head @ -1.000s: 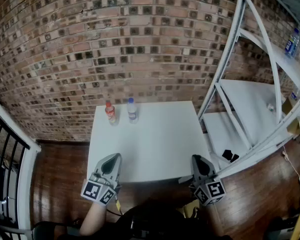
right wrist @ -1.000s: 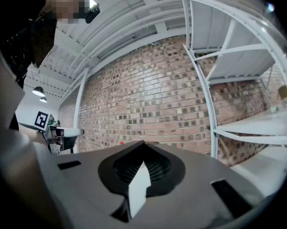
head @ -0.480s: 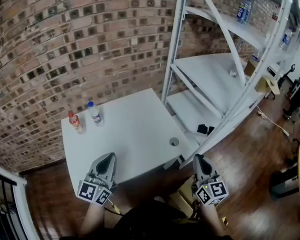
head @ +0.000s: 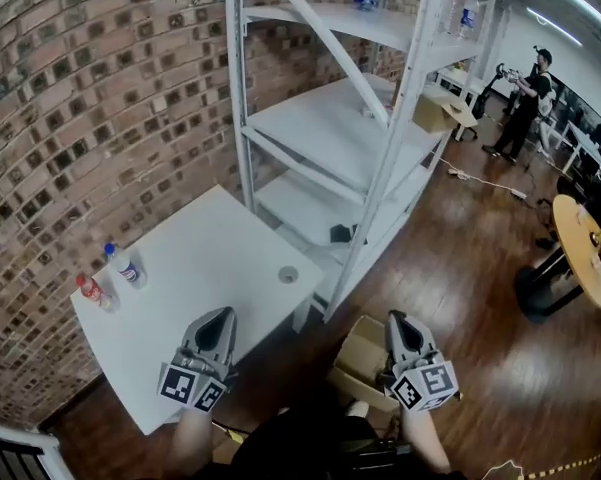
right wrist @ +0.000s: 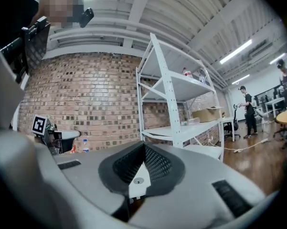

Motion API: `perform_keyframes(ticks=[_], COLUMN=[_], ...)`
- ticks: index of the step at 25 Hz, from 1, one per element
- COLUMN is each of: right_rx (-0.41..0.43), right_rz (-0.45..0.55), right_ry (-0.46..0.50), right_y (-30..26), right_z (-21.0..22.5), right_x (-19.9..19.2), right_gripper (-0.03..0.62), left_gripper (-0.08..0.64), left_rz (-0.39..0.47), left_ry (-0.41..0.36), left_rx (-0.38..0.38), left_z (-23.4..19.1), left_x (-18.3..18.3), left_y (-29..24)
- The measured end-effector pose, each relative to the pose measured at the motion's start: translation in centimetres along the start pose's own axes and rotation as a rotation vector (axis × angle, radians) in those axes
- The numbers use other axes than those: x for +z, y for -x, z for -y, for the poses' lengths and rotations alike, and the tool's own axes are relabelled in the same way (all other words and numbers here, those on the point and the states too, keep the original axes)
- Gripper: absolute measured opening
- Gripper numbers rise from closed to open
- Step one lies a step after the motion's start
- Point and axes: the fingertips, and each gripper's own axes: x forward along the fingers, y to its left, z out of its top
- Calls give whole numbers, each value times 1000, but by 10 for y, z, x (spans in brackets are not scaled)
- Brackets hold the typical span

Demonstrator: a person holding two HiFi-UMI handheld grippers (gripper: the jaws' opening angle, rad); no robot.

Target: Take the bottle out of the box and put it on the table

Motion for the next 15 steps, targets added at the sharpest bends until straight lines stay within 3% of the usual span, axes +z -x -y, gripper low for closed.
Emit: perform_keyframes(ticks=[8,15], right_rx=[-133,-194], right_rz=[7,18], right_ry=[-1,4], right_y=[61,99], right_z=[72,147], right_x=[14,25], right_gripper=[2,2], left_gripper=[2,2], left_rz=[9,-5], left_ry=[25,33], left_rx=[-172,-267], left_z=[85,166], left_x=[-5,-21], left_y=[-69,-131])
